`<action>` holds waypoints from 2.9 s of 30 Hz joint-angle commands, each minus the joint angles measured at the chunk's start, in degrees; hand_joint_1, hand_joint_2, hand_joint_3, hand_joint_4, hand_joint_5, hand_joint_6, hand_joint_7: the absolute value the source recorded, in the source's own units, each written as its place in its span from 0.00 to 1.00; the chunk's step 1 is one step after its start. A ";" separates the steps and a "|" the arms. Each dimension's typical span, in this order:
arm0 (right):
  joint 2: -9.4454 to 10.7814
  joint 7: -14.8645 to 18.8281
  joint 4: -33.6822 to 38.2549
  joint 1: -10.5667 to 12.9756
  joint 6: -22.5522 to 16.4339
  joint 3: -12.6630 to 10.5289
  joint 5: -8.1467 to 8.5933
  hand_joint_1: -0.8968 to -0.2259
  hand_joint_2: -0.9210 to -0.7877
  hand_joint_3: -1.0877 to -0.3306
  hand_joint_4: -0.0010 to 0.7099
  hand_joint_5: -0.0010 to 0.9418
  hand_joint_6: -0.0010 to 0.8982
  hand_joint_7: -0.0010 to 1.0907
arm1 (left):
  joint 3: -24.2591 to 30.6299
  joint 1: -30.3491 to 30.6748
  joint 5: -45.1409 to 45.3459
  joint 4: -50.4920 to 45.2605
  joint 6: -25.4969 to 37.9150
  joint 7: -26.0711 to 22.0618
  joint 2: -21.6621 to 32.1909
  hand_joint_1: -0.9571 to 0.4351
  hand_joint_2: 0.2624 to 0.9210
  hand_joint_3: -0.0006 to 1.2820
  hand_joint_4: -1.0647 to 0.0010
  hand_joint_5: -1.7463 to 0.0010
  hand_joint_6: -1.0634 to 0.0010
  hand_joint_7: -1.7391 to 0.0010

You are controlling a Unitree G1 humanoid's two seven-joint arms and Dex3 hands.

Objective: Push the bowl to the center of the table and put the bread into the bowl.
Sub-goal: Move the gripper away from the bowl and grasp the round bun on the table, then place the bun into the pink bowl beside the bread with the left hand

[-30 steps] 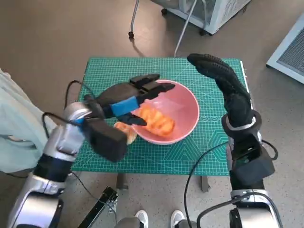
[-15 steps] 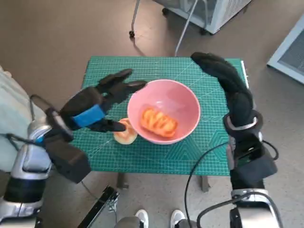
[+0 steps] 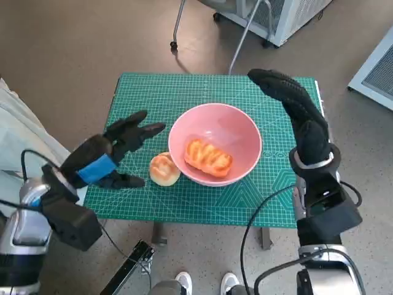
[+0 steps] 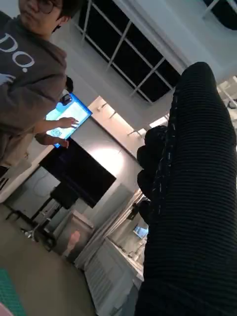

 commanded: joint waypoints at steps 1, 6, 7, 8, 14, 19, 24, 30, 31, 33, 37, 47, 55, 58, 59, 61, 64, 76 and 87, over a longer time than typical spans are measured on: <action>-0.50 0.91 0.56 0.00 0.33 -0.40 0.78 0.38 0.00 0.32 0.00 0.47 0.00 0.70 | 0.30 1.03 -0.64 2.93 -0.67 1.92 -1.10 0.35 0.88 0.00 0.90 1.00 0.87 0.85; -0.68 1.26 0.57 0.01 0.31 -0.62 0.92 0.37 0.00 0.32 0.00 0.47 0.00 0.69 | -0.74 0.96 0.11 7.98 -2.47 4.48 -3.06 0.35 0.88 0.00 0.89 1.00 0.85 0.87; -0.79 1.39 0.71 -0.04 0.29 -0.68 1.01 0.37 0.00 0.32 0.00 0.47 0.00 0.69 | -1.10 0.85 0.43 9.46 -2.96 5.20 -3.74 0.35 0.88 0.00 0.89 1.00 0.85 0.87; -0.87 1.52 0.82 -0.06 0.27 -0.72 1.11 0.36 0.00 0.32 0.00 0.47 0.00 0.69 | -1.39 0.74 0.66 10.56 -3.37 5.75 -4.22 0.35 0.88 0.00 0.89 1.00 0.85 0.88; -1.21 1.74 0.62 -0.06 0.39 -0.97 1.08 0.35 0.00 0.32 0.00 0.47 0.00 0.69 | -3.43 -0.26 2.07 17.08 -5.13 9.07 -7.19 0.36 0.87 0.00 0.89 1.00 0.85 0.88; -1.40 2.23 0.65 0.03 0.26 -1.16 1.43 0.35 0.00 0.32 0.00 0.47 0.00 0.69 | -4.80 -1.93 3.21 22.02 -5.96 11.32 -9.24 0.37 0.87 0.00 0.87 0.99 0.84 0.88; -1.59 2.54 0.51 0.04 0.35 -1.21 1.59 0.35 0.00 0.32 0.00 0.48 0.00 0.69 | -5.99 -3.94 3.94 26.20 -6.14 12.94 -10.77 0.38 0.87 0.00 0.85 0.99 0.83 0.88; -1.90 2.75 -0.03 0.23 0.51 -1.18 1.70 0.38 0.00 0.32 0.00 0.48 0.00 0.69 | -7.23 -6.57 4.93 31.03 -5.17 14.62 -12.50 0.41 0.86 0.00 0.82 0.98 0.80 0.88; -1.92 2.80 -0.15 0.28 0.52 -1.17 1.74 0.38 0.00 0.32 0.00 0.48 0.00 0.70 | -7.45 -7.03 5.11 31.89 -4.84 14.86 -12.84 0.42 0.86 0.00 0.82 0.98 0.80 0.88; -1.99 2.87 -0.28 0.34 0.54 -1.19 1.79 0.38 0.00 0.31 0.00 0.48 0.00 0.70 | -7.86 -7.80 5.40 33.32 -4.27 15.20 -13.37 0.43 0.86 0.00 0.81 0.98 0.79 0.88; -2.11 3.04 -0.33 0.37 0.56 -1.23 1.85 0.37 0.00 0.32 0.00 0.48 0.00 0.70 | -9.00 -9.88 6.12 36.95 -2.42 15.90 -14.69 0.43 0.86 0.00 0.80 0.98 0.78 0.87; -2.25 3.28 -0.32 0.59 0.50 -1.24 1.77 0.37 0.00 0.32 0.00 0.48 0.00 0.70 | -10.68 -12.42 8.08 41.60 0.12 20.14 -16.83 0.52 0.90 0.01 0.60 0.95 0.65 0.79; -2.50 3.21 -1.24 1.01 0.88 -1.26 1.65 0.37 0.00 0.32 0.00 0.48 0.00 0.71 | -11.51 -11.63 10.01 39.96 3.28 23.48 -16.21 0.66 0.99 0.11 0.52 0.37 0.52 0.36; -2.44 3.07 -1.51 1.15 1.08 -1.23 1.46 0.37 0.00 0.32 0.00 0.48 0.00 0.71 | -11.37 -10.88 10.16 38.35 4.23 23.59 -15.20 0.68 1.00 0.12 0.48 0.27 0.48 0.32; -2.42 3.03 -1.52 1.17 1.14 -1.23 1.40 0.37 0.00 0.32 0.00 0.48 0.00 0.71 | -11.15 -10.49 9.93 37.55 4.47 23.33 -14.68 0.68 1.00 0.11 0.47 0.27 0.48 0.32; -2.35 2.94 -1.63 1.25 1.22 -1.22 1.26 0.38 0.00 0.32 0.00 0.48 0.00 0.71 | -10.71 -9.84 9.41 36.09 4.95 22.72 -13.77 0.69 1.00 0.11 0.46 0.26 0.47 0.32; -2.17 2.72 -1.76 1.32 1.31 -1.16 0.91 0.38 0.00 0.32 0.00 0.48 0.00 0.70 | -9.77 -8.87 8.46 33.26 5.97 21.39 -12.23 0.69 1.00 0.11 0.44 0.25 0.46 0.32; -1.36 1.98 -3.23 1.79 2.32 -0.81 -0.17 0.34 0.00 0.32 0.00 0.48 0.00 0.71 | -0.38 -4.78 3.73 16.57 10.79 19.23 -6.03 0.69 1.00 0.08 0.41 0.30 0.42 0.32; -1.01 2.04 -4.01 2.12 3.21 -0.68 -0.09 0.33 0.00 0.32 0.00 0.48 0.00 0.71 | 7.22 -4.14 8.51 -1.12 17.06 28.43 -5.39 0.69 1.00 0.05 0.38 0.33 0.37 0.34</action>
